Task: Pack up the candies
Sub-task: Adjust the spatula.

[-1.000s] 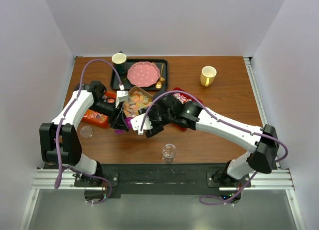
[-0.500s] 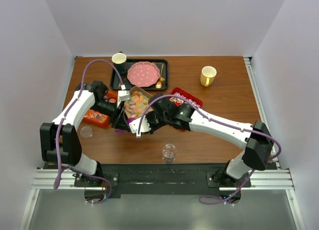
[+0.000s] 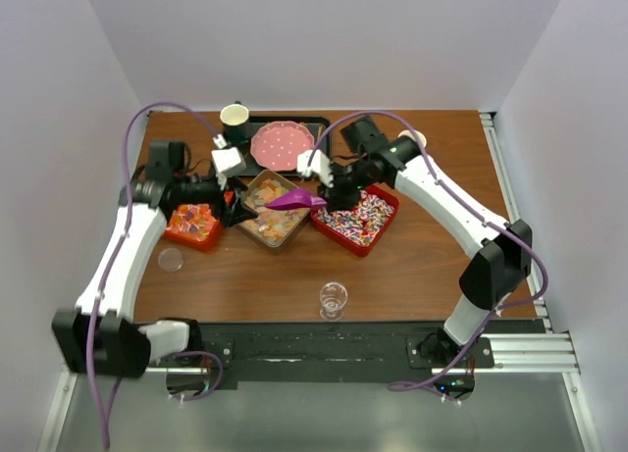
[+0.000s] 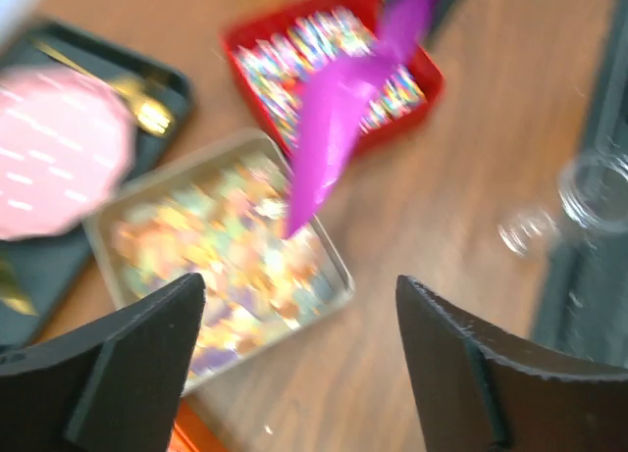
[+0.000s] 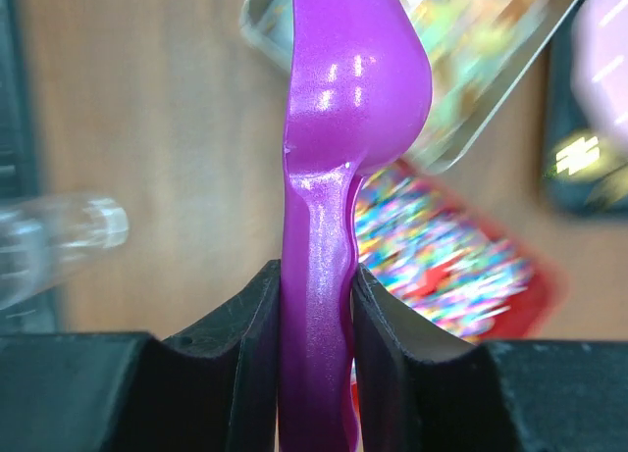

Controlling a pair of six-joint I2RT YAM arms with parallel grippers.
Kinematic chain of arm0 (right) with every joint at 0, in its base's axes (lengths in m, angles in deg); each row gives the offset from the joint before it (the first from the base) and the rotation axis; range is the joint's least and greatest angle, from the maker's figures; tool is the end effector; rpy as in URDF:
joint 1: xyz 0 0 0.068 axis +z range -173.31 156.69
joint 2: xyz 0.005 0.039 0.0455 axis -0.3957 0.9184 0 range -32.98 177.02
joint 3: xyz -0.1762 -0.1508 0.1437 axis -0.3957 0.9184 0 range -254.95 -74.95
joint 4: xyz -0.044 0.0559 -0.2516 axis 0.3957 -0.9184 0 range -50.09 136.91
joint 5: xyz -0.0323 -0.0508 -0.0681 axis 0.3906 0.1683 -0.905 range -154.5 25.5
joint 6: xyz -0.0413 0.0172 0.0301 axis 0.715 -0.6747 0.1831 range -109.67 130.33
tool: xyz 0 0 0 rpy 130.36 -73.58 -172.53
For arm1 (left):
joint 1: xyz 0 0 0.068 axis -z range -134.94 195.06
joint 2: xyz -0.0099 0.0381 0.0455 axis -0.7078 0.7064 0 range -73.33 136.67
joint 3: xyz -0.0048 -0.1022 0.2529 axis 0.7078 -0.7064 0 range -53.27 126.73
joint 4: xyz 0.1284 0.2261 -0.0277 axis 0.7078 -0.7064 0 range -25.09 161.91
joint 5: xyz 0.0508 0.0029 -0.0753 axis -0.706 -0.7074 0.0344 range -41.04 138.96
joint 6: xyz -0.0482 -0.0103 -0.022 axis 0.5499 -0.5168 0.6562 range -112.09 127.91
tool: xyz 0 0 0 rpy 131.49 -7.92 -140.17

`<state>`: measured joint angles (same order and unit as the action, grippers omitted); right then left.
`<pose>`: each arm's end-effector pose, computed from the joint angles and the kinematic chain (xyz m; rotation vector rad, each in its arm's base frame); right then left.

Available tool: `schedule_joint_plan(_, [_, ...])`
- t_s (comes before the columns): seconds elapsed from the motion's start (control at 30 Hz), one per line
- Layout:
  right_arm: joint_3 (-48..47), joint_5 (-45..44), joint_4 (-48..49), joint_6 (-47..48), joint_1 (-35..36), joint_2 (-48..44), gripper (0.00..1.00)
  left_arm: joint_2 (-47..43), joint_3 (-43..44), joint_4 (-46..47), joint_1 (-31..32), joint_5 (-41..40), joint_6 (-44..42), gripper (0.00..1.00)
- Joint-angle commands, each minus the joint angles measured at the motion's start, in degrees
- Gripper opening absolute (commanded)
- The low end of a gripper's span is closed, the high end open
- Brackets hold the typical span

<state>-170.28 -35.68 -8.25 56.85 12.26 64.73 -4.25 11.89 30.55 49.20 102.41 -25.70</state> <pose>0.2822 0.2228 0.3362 -1.7670 1.7471 0.5649 0.2385 -0.0459 0.3356 1.0685 1.8086 -0.7864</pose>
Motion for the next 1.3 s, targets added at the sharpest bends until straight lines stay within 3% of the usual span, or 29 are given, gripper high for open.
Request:
schedule_joint_plan(0.0, [-4.4, 17.6, -13.1, -10.7, -3.3, 0.5, 0.0, -9.6, -10.7, 30.2, -0.3, -4.0, 16.3, 0.88])
schedule_joint_plan(0.07, [-4.4, 21.0, -11.4, -14.2, -4.2, 0.8, 0.0, -11.0, -13.1, 36.5, -0.3, -5.1, 19.8, 0.9])
schedule_joint_plan(0.23, [-2.2, 28.0, -7.2, -22.3, -5.3, 0.3, 0.0, -6.6, -13.6, 36.3, -0.3, 0.7, 24.1, 0.84])
schedule_joint_plan(0.4, [-3.1, 29.6, -5.2, -26.0, -5.8, 0.8, 0.0, -3.3, -14.3, 39.2, -0.3, 7.1, 29.6, 0.75])
schedule_joint_plan(0.67, [-2.4, 31.0, -2.5, -29.3, -7.0, 1.6, 0.0, -2.3, -15.2, 40.5, -0.3, 11.0, 32.8, 0.7])
schedule_joint_plan(0.93, [-2.0, 30.0, -2.8, -28.7, -8.0, 2.3, 0.0, -2.7, -14.1, 44.3, -0.8, 14.0, 39.4, 0.73])
schedule_joint_plan(1.07, [-3.9, 30.1, -2.4, -28.9, -8.1, 2.3, 0.0, -1.8, -14.6, 39.5, -0.8, 15.7, 36.9, 0.75])
schedule_joint_plan(1.27, [-4.3, 31.7, -2.0, -29.5, -8.2, 2.1, 0.0, 0.4, -15.2, 40.3, -0.7, 16.1, 37.6, 0.74])
